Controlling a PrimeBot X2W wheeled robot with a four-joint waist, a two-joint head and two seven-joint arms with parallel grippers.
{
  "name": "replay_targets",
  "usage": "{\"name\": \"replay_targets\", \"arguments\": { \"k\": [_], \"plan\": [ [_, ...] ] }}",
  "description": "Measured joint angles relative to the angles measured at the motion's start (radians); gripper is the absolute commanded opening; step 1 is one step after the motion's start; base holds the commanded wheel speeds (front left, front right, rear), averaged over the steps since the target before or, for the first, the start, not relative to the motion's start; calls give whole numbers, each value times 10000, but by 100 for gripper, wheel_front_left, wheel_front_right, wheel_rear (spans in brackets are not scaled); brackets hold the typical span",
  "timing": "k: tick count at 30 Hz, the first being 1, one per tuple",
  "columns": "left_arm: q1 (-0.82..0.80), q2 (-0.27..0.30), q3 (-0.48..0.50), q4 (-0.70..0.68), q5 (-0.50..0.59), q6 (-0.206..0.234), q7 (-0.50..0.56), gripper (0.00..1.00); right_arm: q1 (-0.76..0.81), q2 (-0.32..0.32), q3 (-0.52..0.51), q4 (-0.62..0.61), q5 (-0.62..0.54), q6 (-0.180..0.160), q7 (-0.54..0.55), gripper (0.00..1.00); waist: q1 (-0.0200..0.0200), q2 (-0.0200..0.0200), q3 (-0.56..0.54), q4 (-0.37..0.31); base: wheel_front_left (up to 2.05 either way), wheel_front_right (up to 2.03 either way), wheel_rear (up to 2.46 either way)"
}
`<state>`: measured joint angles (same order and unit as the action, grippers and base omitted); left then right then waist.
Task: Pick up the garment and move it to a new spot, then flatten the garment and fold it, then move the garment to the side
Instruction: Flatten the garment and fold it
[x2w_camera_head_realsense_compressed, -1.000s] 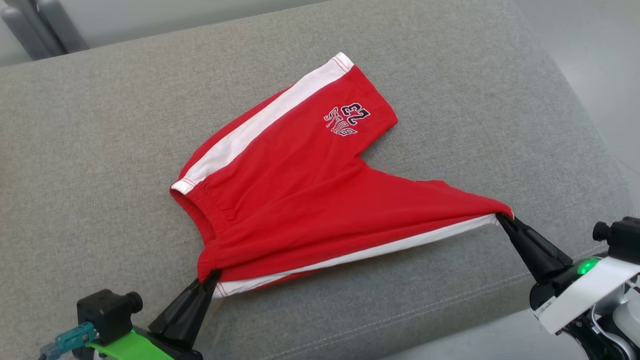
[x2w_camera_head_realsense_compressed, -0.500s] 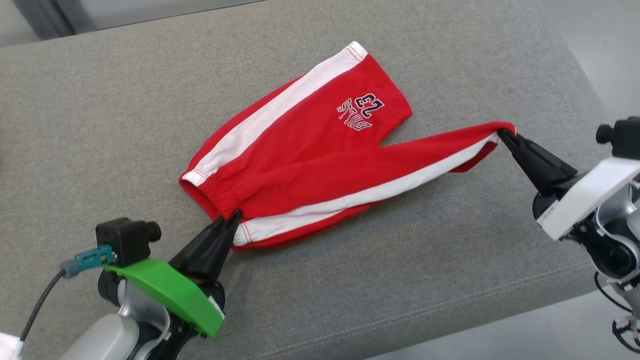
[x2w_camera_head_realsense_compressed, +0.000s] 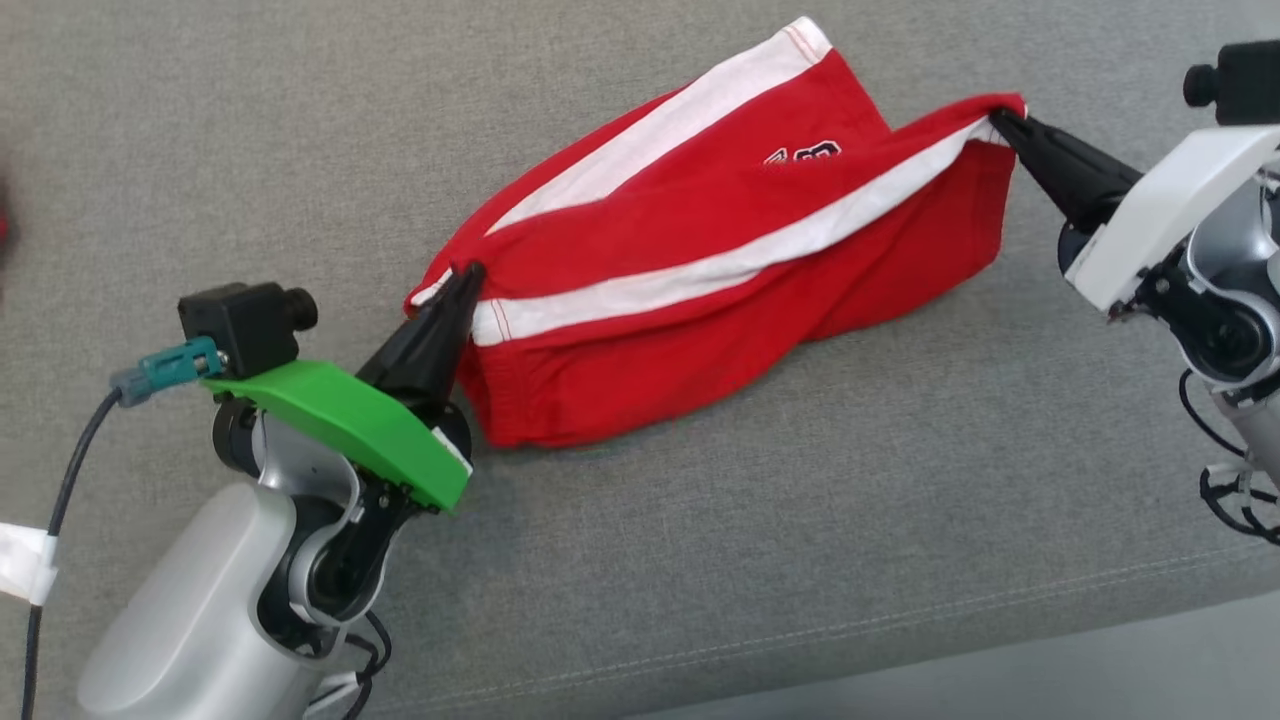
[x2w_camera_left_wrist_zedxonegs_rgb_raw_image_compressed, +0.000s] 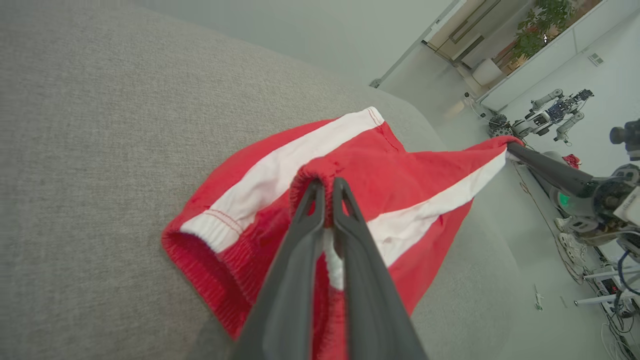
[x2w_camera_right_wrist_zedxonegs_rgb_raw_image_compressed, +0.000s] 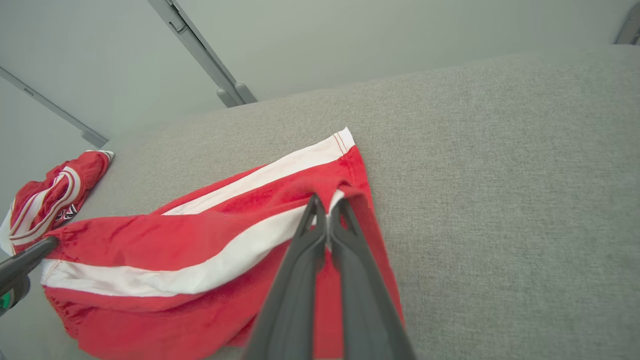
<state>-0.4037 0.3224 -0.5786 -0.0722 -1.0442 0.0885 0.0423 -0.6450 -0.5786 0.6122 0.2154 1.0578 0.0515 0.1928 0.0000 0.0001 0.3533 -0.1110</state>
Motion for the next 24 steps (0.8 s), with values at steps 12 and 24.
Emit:
{"name": "replay_targets", "arguments": {
  "k": [12,24],
  "plan": [
    [-809,-606,332,1005,0,84,-213,0,-1904,443,-4,1478,-230,-6,566,0,0,0,986,800,0,0,0],
    [-1448,-918,288,1987,102,84,-453,39,-2911,1162,489,2915,-665,121,811,0,0,-1,1651,1319,0,0,0]
  ]
}}
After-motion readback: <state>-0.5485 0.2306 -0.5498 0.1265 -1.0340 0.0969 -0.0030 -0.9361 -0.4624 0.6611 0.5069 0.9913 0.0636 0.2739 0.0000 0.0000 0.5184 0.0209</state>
